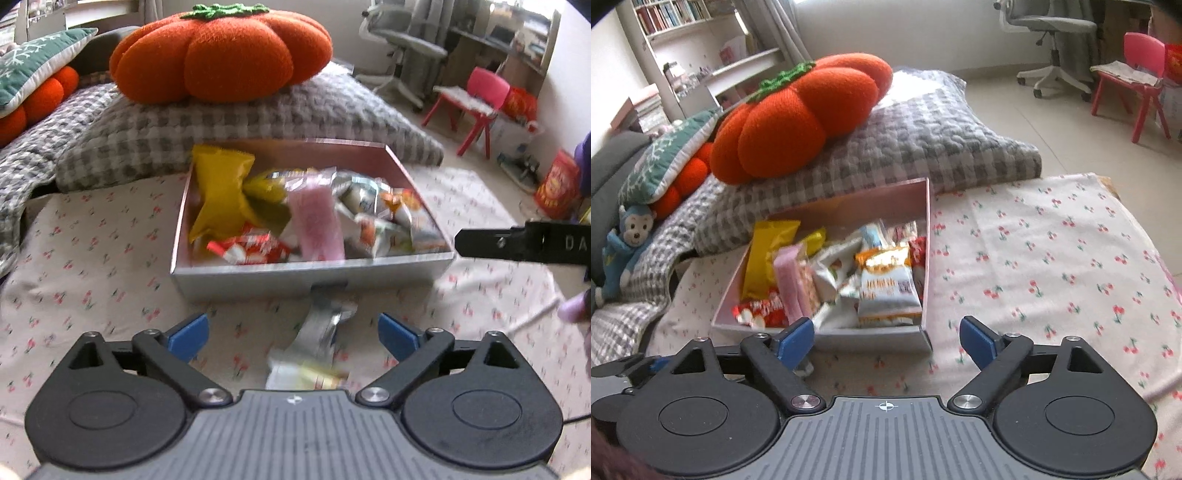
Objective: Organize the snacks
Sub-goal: 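Lower the left tool onto the white-yellow biscuit packet while the right tool approaches the silver wrapper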
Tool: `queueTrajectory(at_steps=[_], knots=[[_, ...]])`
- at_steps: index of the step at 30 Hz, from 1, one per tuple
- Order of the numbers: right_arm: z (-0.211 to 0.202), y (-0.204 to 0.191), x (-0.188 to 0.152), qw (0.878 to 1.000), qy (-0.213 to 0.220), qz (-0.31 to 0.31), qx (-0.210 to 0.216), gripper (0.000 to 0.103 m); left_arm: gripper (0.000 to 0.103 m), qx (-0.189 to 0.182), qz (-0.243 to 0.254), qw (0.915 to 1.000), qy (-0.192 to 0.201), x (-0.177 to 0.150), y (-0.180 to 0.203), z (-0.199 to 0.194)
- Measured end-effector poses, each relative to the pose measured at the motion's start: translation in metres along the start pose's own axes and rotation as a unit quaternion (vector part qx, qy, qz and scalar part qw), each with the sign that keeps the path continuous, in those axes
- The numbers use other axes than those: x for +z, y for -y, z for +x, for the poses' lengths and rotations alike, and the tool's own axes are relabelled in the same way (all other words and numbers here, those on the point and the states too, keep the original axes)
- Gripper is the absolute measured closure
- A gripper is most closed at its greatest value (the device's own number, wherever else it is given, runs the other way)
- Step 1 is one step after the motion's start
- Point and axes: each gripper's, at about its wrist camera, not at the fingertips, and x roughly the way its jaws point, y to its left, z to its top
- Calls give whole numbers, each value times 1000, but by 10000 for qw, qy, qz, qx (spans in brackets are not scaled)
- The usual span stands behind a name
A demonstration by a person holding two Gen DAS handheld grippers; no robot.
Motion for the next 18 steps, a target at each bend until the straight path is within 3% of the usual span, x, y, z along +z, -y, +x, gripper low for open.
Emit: queueTrajectory(at_steps=[9, 14, 18], knots=[[-4, -16, -27, 9987, -408, -297, -109, 13, 4, 20, 124, 9995, -281, -28, -2, 4], [1, -25, -43, 9990, -267, -333, -150, 10, 4, -281, 17, 9994, -202, -45, -14, 6], [9, -33, -49, 9985, -214, -474, -139, 9, 8, -446, 329, 9984, -101, -58, -16, 8]])
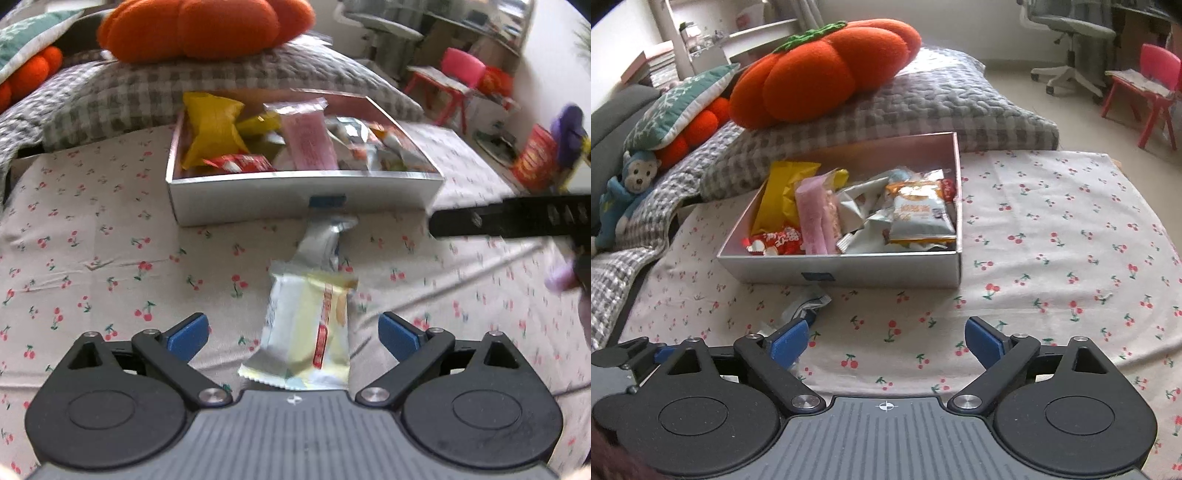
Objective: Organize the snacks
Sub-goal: 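Lower the left tool onto the white-yellow biscuit packet while the right tool approaches the silver wrapper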
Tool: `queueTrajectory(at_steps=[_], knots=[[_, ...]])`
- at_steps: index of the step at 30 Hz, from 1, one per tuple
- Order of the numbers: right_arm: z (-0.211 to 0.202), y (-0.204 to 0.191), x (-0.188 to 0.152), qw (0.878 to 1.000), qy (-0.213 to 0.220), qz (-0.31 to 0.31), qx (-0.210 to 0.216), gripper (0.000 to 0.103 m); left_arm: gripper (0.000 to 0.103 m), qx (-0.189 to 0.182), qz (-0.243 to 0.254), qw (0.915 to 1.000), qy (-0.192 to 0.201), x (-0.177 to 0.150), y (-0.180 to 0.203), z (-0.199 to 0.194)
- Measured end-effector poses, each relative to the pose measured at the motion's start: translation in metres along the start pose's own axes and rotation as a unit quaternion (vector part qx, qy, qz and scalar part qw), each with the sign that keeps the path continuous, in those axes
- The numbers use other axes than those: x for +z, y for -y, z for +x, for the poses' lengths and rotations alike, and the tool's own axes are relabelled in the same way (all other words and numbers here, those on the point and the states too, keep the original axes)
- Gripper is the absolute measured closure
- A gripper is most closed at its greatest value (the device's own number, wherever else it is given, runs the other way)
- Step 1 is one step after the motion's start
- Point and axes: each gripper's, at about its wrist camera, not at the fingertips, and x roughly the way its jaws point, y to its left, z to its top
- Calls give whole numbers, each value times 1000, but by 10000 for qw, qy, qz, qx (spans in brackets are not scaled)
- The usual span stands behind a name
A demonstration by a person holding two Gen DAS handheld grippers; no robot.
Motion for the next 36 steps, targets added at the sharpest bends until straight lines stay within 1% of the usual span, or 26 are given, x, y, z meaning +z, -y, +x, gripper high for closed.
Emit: queueTrajectory(at_steps=[2, 3, 5, 8, 10, 12, 13, 15, 16, 17, 18, 20, 23, 28, 32, 35, 36], knots=[[6, -4, -1, 10000, -36, -47, 15, 9, 14, -5, 229, 9997, -45, -4, 3, 3], [8, -5, -2, 10000, -49, -66, 24, 9, 14, 17, 328, 9995, -38, -5, 4, 5], [12, -9, -3, 9999, -45, -93, 56, 9, 20, 54, 442, 9990, -30, -7, 5, 6], [15, -12, -4, 9999, 14, -96, 90, 9, 23, 59, 416, 9991, -38, -8, 4, 8], [16, -13, -5, 9999, 71, -66, 57, 9, 26, 6, 388, 9992, -1, -7, 3, 7], [18, -15, -7, 10000, 90, -42, 5, 9, 27, -24, 336, 9994, 46, -6, 3, 7], [20, -16, -7, 10000, 83, -41, -9, 9, 30, -15, 311, 9995, 68, -7, 2, 7], [23, -19, -7, 9999, 90, -61, -16, 9, 39, 23, 316, 9995, 87, -7, 3, 8], [24, -21, -8, 9999, 108, -81, -13, 9, 47, 29, 336, 9994, 91, -6, 4, 7], [25, -22, -8, 9999, 119, -106, -6, 9, 51, 14, 329, 9994, 89, -6, 3, 6], [26, -24, -8, 9998, 125, -133, 2, 9, 53, -6, 286, 9996, 80, -5, 1, 5], [28, -28, -8, 9997, 162, -194, 15, 9, 54, -21, 167, 9998, 68, -5, -3, 4], [32, -34, -8, 9995, 216, -212, 12, 9, 55, 74, 73, 9999, 68, -7, -11, 1], [38, -40, -7, 9995, 260, -115, 115, 9, 55, 191, -266, 9994, 143, -9, -27, -8], [47, -50, -9, 9993, 305, -203, 122, 10, 55, 297, -306, 9990, 158, -10, -32, -9], [54, -59, -10, 9987, 329, -363, 99, 12, 54, 332, -241, 9990, 162, -13, -32, -9], [56, -61, -10, 9985, 345, -406, 106, 14, 53, 360, -197, 9990, 162, -13, -32, -9]])
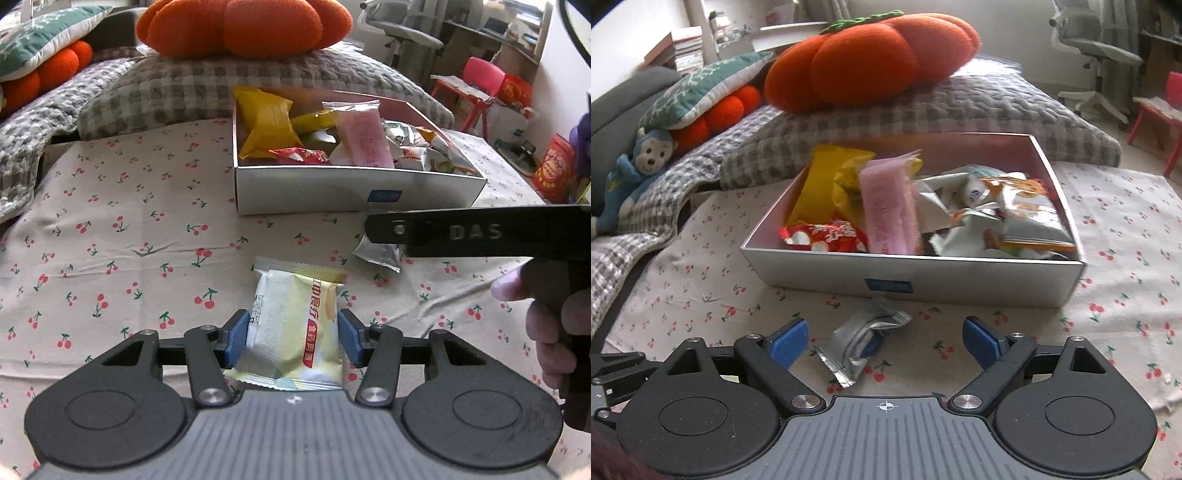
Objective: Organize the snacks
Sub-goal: 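Lower the left tool onto the white-yellow biscuit packet while the right tool approaches the silver wrapper, then close the left tool on the white-yellow packet while the right tool grasps the silver wrapper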
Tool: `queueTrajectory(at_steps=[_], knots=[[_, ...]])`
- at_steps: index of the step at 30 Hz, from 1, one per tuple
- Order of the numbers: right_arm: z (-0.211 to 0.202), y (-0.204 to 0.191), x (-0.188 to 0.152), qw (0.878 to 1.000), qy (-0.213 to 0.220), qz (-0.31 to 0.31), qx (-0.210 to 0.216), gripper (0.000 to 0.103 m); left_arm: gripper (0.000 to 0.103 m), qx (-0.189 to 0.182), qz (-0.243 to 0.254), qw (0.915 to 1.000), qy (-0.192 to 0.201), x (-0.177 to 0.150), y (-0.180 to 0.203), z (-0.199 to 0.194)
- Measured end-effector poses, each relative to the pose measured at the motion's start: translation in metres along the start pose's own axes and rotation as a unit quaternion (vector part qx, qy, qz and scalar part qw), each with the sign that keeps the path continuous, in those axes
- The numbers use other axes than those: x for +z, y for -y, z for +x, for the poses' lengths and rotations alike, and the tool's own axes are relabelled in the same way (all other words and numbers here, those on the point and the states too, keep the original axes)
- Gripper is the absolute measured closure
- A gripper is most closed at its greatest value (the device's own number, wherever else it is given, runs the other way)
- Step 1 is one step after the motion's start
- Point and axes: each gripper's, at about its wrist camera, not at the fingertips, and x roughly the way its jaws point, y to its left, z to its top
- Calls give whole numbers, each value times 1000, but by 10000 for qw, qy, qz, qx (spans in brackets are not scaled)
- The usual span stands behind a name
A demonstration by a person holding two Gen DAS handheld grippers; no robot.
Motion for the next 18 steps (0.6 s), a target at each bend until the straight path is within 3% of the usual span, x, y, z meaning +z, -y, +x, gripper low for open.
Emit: queueTrajectory(at_steps=[4, 9, 18], knots=[[8, -7, -1, 9999, 4, -105, 20, 32, 47, 58, 68, 10000, -8, 0, -1, 2], [15, -12, -5, 9989, 102, -440, -108, 65, 42, 97, 119, 9999, -6, -1, -1, 4], [1, -2, -7, 9973, -21, -736, 73, 74, 38, 131, 212, 9997, 11, -3, 1, 5]])
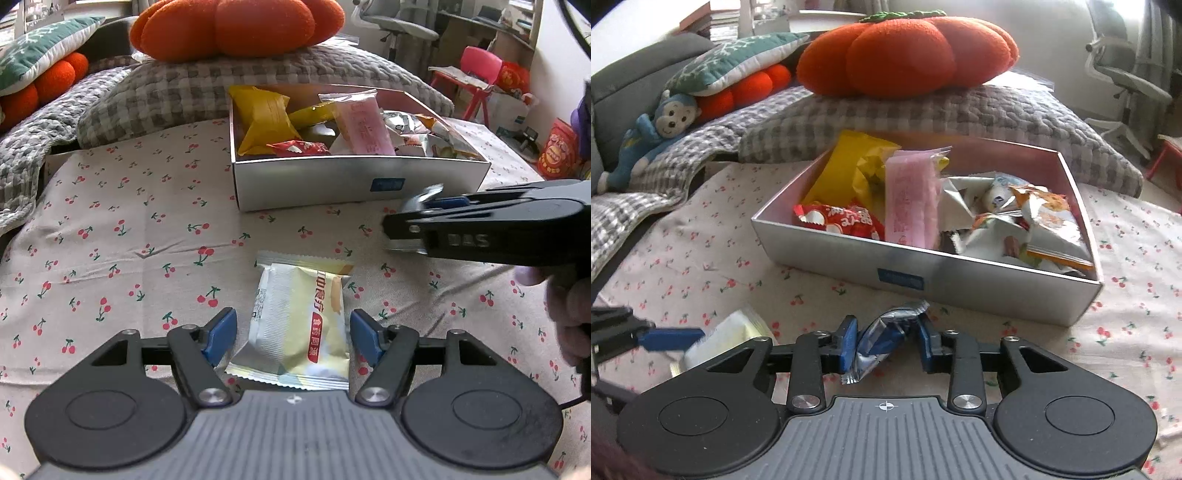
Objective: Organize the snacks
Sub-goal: 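Close the left tool on the white-yellow packet while the right tool grasps the silver wrapper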
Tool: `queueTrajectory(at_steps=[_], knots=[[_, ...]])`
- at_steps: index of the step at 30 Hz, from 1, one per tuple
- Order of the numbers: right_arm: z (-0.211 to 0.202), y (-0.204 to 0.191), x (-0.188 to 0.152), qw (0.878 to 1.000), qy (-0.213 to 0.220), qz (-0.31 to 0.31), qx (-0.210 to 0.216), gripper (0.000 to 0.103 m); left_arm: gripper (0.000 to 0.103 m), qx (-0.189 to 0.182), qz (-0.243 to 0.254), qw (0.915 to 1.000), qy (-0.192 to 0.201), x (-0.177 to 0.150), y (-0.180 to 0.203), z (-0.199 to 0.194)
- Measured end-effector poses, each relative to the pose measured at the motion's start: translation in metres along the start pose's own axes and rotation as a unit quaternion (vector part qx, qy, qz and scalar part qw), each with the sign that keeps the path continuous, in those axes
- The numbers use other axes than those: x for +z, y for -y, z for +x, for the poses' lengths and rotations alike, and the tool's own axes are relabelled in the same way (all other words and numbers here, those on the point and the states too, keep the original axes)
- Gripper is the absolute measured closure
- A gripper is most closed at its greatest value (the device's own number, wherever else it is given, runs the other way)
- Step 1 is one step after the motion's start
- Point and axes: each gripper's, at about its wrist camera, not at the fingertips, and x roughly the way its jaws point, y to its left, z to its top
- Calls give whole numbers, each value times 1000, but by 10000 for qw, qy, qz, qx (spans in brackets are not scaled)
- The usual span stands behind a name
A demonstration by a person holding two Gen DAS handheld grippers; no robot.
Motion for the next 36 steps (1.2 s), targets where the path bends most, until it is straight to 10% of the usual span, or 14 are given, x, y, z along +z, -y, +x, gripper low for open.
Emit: queueTrajectory(at_steps=[8, 14, 20, 36], knots=[[-21, 26, -17, 9992, -184, -288, 186, 79, 32, -195, 192, 9994, 230, -13, -1, -5], [-36, 40, -33, 9986, -195, -477, 146, 41, 24, -266, 436, 9981, 334, -21, 7, -8], [-42, 37, -38, 9973, -214, -699, -56, 33, 23, -255, 300, 9985, 387, -22, 9, -7], [-25, 28, -29, 9990, -131, -405, -154, 29, 37, 34, -150, 9985, 518, -18, 10, -6]])
